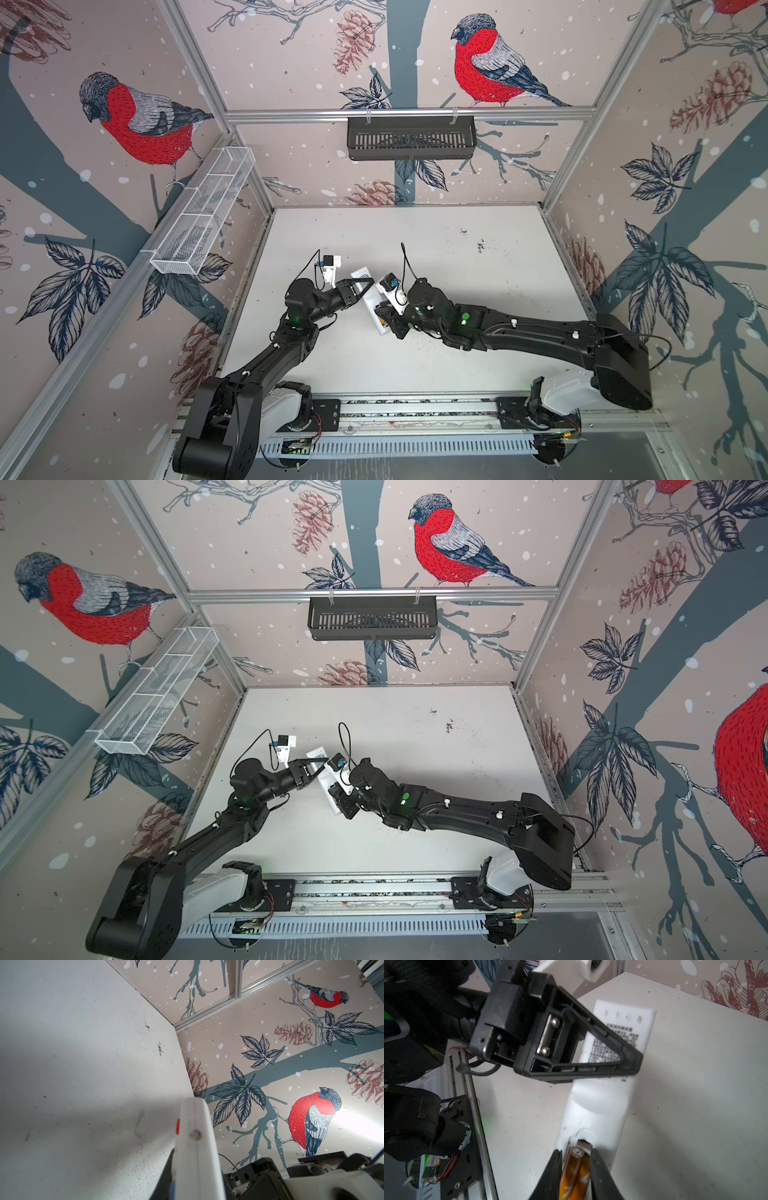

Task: Load the batteries into the remote control
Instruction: 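Push the orange battery into the remote's compartment with the right gripper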

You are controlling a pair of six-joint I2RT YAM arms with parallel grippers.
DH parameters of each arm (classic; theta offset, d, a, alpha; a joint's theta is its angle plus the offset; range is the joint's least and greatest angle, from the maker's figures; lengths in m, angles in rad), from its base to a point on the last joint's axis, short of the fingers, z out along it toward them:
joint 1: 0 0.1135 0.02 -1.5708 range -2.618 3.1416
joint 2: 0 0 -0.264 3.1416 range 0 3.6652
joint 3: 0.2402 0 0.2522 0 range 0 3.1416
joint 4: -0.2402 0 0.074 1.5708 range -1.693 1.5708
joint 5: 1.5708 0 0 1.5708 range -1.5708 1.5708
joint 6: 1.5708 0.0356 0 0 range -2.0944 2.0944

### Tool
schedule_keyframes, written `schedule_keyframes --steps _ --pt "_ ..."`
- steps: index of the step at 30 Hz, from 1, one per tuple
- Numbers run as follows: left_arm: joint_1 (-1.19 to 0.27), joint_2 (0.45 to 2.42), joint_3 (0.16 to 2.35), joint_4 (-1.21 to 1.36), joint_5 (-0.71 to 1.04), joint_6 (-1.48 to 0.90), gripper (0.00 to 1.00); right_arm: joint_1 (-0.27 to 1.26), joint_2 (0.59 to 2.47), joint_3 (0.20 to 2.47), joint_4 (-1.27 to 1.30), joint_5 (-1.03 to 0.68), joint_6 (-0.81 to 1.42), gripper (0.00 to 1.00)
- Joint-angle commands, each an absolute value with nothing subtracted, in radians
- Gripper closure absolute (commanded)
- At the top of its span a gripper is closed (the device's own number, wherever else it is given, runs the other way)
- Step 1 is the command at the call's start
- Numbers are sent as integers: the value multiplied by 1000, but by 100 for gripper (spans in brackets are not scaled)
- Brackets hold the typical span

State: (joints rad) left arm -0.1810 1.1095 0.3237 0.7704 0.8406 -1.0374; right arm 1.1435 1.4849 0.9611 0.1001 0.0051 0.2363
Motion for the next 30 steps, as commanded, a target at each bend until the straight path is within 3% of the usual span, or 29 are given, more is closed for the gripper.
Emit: schedule_keyframes --steps 1,12,30 --pt "-181 1103 331 789 847 -1017 100 1143 1495 966 87 12 253 75" --pt "-180 1070 336 778 851 -1023 100 1138 1537 966 96 15 256 89" --pt "-172 1070 337 952 902 -1160 100 1137 1586 956 93 -24 250 90"
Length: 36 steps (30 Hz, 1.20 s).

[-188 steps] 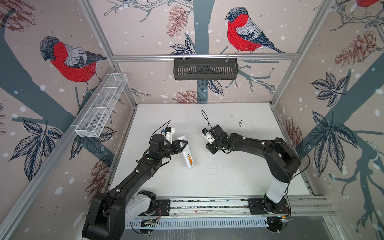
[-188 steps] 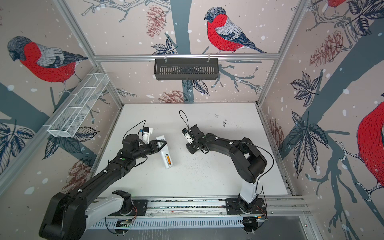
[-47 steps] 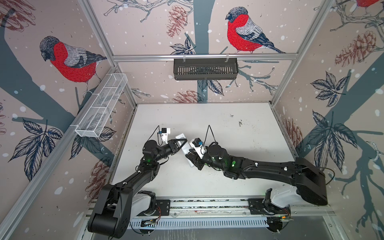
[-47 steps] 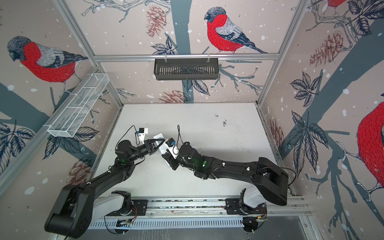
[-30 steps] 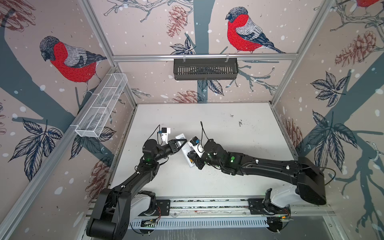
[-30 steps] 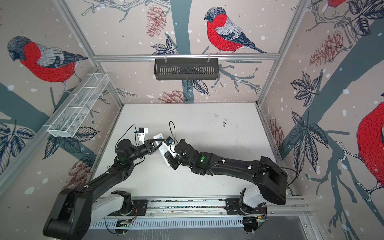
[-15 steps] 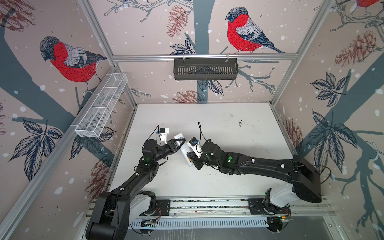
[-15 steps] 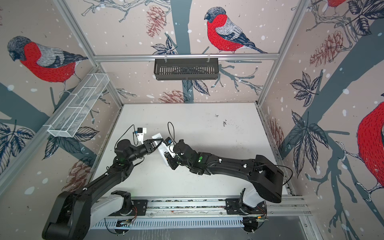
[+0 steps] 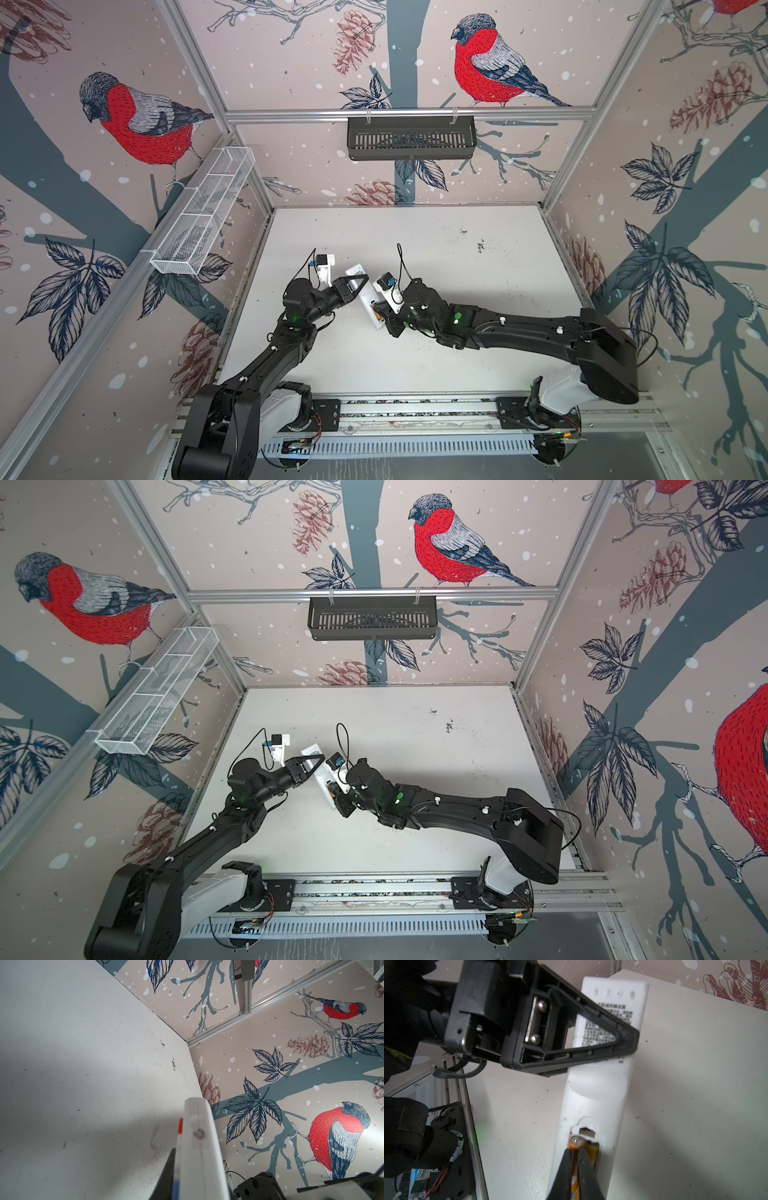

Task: Load the batteries into the remote control
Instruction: 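Push the orange battery into the remote's compartment with the right gripper, then release the battery and move the right gripper to the white cover on the table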

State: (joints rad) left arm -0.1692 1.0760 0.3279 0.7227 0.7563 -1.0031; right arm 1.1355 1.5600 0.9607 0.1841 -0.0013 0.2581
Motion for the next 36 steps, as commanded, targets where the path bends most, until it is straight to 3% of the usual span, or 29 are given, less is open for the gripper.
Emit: schedule_keyframes --steps 1,24,36 --pt "-170 1070 336 965 906 -1171 100 1137 1593 953 92 -28 252 91" --pt "-125 1061 356 1034 942 -1230 100 1167 1647 930 21 -28 252 91" --pt "-123 1079 368 982 964 -1161 100 1150 1571 927 18 -21 247 90"
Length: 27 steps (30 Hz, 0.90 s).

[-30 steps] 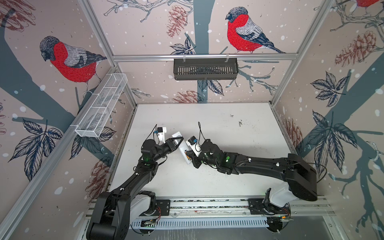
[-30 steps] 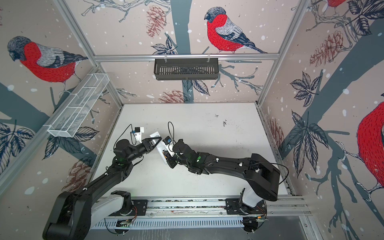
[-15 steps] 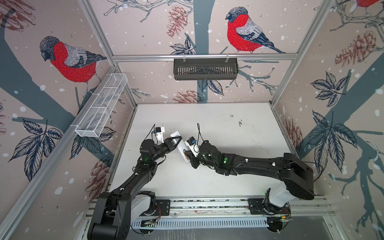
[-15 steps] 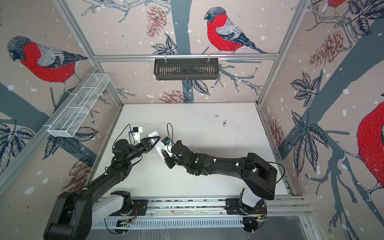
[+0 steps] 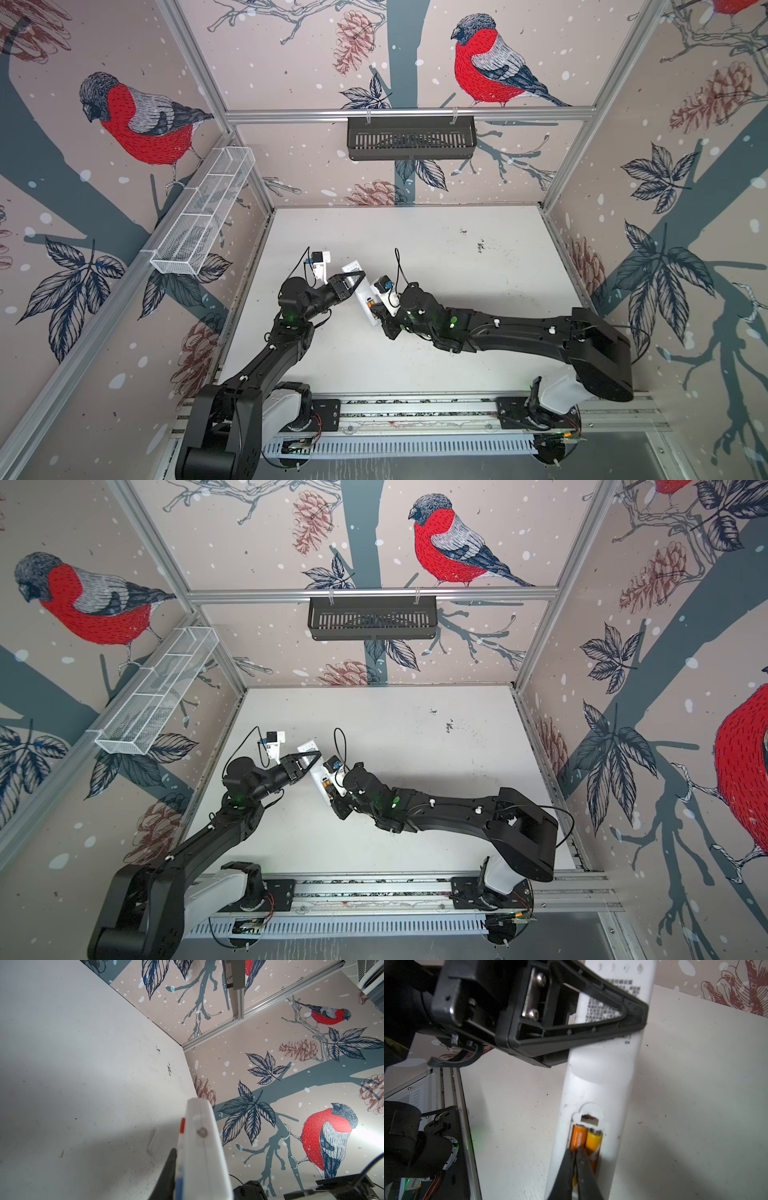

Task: Load the batteries into the remote control
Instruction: 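Release the battery and move the right gripper to the white cover on the table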

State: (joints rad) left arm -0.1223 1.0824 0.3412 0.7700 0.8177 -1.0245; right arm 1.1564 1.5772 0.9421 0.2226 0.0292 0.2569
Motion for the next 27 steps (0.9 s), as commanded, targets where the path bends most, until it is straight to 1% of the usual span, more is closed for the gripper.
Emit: schedule_keyframes --steps 1,7,10,11,13,16,18,20,23,25,27 --pt "-123 1081 371 960 969 -1144 100 1146 1552 922 21 -23 249 90" --pt "-124 1091 380 879 974 -1055 100 1110 1395 862 60 -72 264 85" --pt "-124 1095 383 871 978 -1038 100 1088 1335 832 54 -74 270 79" --pt "-124 1097 384 873 985 -1035 100 1080 1315 821 54 -70 275 76" --pt "-124 1098 385 888 994 -1035 100 1060 1282 798 56 -79 286 73" --pt "-124 1093 392 877 1003 -1022 100 1029 1224 756 65 -72 301 64" --pt "-124 1086 403 836 1008 -994 100 1003 1201 733 60 -60 316 54" --pt "-126 1074 412 801 1009 -963 100 973 1192 720 45 -51 330 48" --pt "-126 1053 442 686 1005 -888 100 923 1197 710 18 -14 377 40" --pt "-126 1038 490 500 963 -779 100 894 1211 709 0 22 427 33" --pt "-127 1035 555 295 916 -650 100 862 1242 722 -42 38 483 29"
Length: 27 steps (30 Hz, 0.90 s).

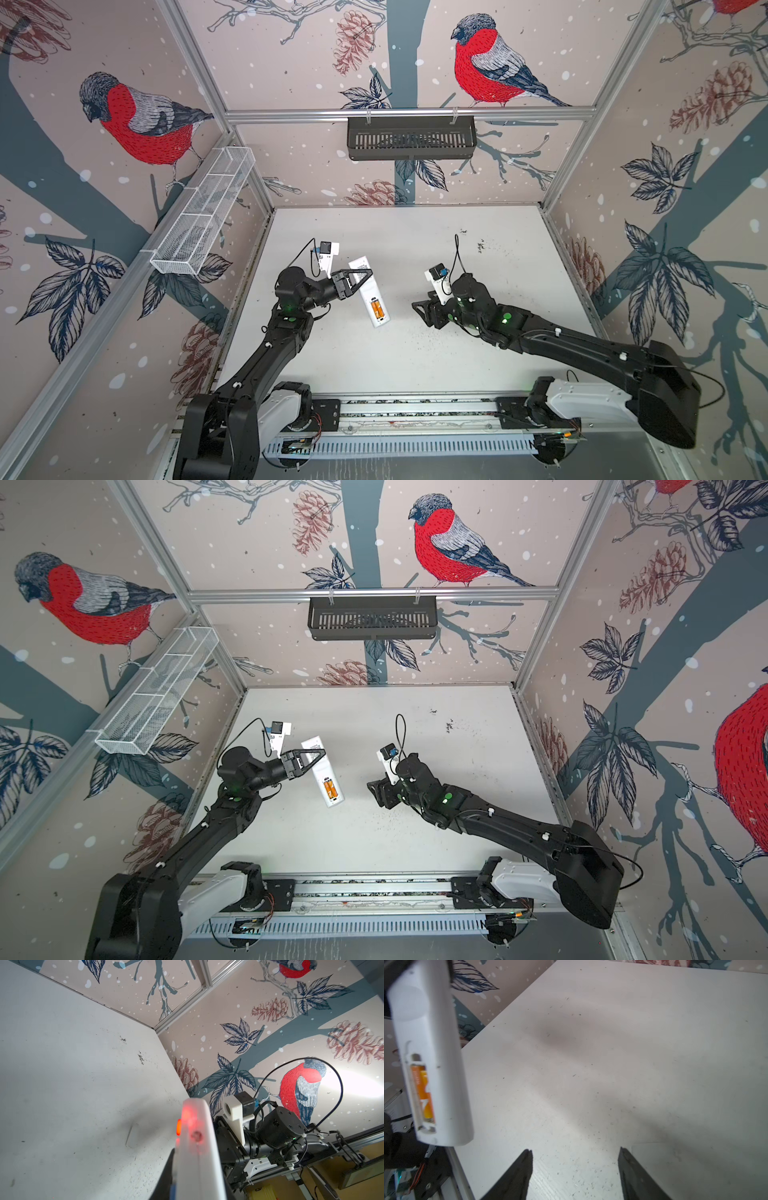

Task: Load the batteries into the remote control
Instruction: 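Release the battery and move the right gripper to the white cover on the table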

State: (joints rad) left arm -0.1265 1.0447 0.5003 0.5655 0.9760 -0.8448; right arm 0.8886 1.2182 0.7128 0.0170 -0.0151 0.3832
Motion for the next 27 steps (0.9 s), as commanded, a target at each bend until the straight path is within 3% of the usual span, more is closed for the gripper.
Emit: schedule_keyframes --steps 1,10,18,27 --pt "-128 1034 569 245 898 -617 100 846 1249 732 -63 37 504 28" --pt "-127 1048 599 79 842 -515 100 739 1444 789 -148 -12 617 13" --pt "-128 1044 619 -56 772 -422 100 636 1544 775 -116 -125 600 11" --pt "-128 1048 621 -55 770 -420 100 629 1630 802 -71 -211 591 11"
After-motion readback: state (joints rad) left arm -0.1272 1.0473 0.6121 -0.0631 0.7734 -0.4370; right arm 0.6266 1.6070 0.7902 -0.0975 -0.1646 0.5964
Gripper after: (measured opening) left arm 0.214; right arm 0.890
